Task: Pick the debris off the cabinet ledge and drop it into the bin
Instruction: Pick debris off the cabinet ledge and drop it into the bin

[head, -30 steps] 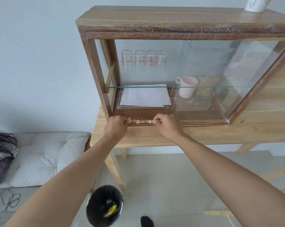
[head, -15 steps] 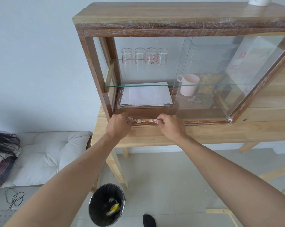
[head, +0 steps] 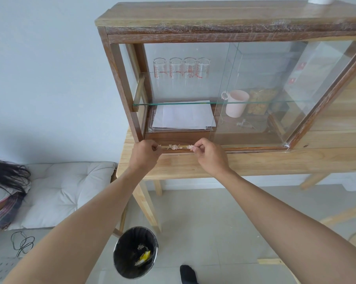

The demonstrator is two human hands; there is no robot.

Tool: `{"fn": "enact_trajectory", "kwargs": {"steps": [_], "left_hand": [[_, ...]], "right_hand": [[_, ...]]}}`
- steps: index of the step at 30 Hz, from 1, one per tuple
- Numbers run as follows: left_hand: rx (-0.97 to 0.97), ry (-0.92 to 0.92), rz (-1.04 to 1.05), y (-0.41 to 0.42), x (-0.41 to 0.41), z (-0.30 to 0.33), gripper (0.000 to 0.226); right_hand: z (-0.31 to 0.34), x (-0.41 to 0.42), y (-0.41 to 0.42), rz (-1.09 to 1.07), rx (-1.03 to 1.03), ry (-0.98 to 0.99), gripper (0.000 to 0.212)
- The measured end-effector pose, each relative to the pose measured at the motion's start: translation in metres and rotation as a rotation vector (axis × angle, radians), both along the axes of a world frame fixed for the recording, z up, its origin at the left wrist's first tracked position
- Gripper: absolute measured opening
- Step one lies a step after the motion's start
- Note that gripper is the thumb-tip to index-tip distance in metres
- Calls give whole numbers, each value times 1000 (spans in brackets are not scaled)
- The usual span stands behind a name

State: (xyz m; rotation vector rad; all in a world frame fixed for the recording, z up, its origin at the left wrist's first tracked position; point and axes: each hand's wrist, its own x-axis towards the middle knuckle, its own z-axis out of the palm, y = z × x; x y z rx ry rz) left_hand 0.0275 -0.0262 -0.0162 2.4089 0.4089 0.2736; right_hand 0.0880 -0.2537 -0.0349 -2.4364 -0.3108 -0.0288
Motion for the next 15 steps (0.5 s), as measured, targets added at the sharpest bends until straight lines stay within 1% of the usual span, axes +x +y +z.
{"fn": "enact_trajectory", "kwargs": {"steps": [3,9,12,15], "left_hand": [[-52,-19,43,4,-22,-5,21],[-161,-53,81,21,-85,-29,18],[-192,-45,151,33,-127,-56,17],[-226,11,224,49,-168,-94,20]], "right_hand": [[0,-19,7,47,60,34,12],[-10,-70,35,182,89,86,12],[-32,-99,56,265,73,117,11],[-68,-126,78,346,26,170,12]]}}
